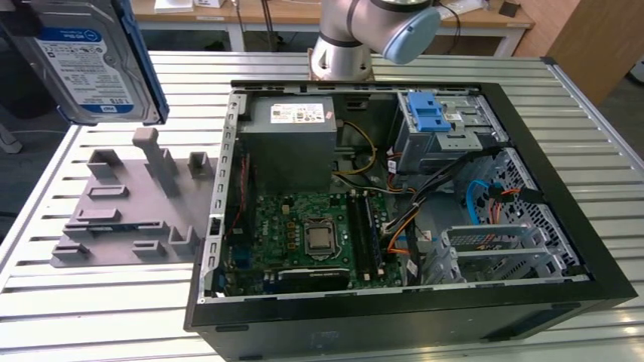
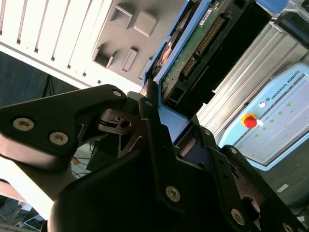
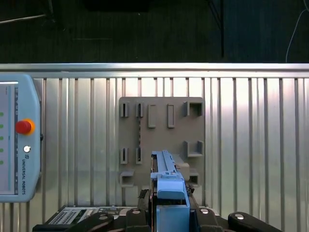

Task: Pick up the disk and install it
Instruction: 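Pick up the disk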

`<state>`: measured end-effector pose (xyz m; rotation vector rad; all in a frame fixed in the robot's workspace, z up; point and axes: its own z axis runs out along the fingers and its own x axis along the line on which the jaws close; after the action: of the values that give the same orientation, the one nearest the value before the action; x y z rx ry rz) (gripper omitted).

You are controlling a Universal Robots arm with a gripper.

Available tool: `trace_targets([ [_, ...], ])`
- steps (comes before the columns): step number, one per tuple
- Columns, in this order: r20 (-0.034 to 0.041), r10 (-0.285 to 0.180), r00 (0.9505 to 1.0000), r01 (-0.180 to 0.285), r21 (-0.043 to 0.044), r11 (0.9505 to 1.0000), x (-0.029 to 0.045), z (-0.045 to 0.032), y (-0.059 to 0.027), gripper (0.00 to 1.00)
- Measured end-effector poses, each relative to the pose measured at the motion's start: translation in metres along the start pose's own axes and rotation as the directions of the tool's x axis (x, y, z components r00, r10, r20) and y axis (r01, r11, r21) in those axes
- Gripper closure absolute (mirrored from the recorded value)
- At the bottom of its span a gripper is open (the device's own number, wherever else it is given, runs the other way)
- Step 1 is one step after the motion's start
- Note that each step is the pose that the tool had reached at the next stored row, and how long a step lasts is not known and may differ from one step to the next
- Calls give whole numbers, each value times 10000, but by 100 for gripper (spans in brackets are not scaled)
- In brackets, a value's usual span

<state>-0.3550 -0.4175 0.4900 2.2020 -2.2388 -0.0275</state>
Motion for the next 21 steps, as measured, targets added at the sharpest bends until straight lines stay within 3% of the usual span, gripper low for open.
trace_targets([
  [8, 0, 0, 10000, 0, -2, 10000, 131, 3, -95, 63],
  [14, -1, 0, 10000, 0, -3, 10000, 151, 4, -259, 63],
  [21, -1, 0, 10000, 0, -3, 10000, 161, 6, -372, 63],
])
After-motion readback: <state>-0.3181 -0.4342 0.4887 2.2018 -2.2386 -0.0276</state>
